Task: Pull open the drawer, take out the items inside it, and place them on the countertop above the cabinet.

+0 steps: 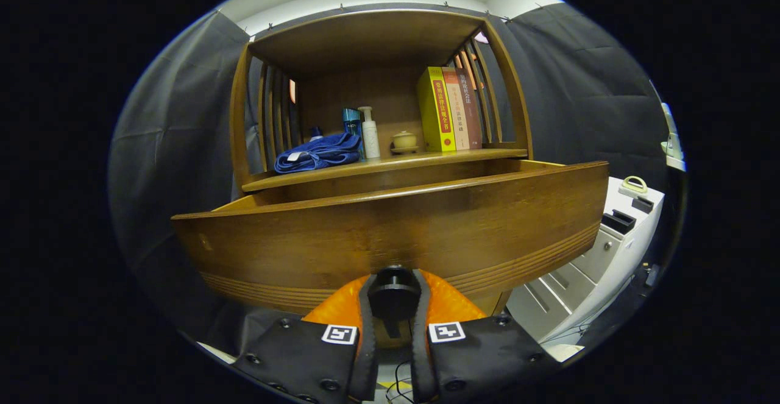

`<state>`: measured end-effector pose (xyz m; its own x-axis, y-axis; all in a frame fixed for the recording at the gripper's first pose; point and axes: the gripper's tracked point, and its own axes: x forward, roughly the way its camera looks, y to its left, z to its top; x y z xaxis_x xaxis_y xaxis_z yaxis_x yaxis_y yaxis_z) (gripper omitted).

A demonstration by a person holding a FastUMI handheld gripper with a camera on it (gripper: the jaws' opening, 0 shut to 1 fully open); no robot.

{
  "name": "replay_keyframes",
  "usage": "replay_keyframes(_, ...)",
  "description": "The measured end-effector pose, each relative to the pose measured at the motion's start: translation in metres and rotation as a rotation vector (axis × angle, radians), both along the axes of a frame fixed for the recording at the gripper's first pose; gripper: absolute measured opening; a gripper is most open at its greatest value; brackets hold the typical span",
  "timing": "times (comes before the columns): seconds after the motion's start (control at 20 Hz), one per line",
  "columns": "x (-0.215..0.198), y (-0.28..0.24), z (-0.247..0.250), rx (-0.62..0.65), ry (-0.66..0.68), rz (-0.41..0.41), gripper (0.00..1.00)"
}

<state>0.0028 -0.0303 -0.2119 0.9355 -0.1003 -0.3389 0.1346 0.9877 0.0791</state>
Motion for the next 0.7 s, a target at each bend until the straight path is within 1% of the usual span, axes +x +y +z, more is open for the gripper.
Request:
replay_keyframes(0.15,-0.008,0.000,-0.001,-0.009,0.011,0.003,0.30)
replay_keyframes(0.35,-0.017,0.002,-0.015,-0.007,0.045,0.002,0.29)
replay_keyframes(0.4,-0.018,0.001,-0.011,-0.009,0.021,0.000,0.30)
replay_keyframes(0.45,-0.019,0.000,-0.015,-0.018,0.032,0.005,0.30)
replay_keyframes(0.55,-0.018,0.001,-0.015,-0.040,0.012,0.011,0.30)
replay_keyframes(0.7,-0.019,0.001,-0.017,-0.046,0.013,0.021,0.42)
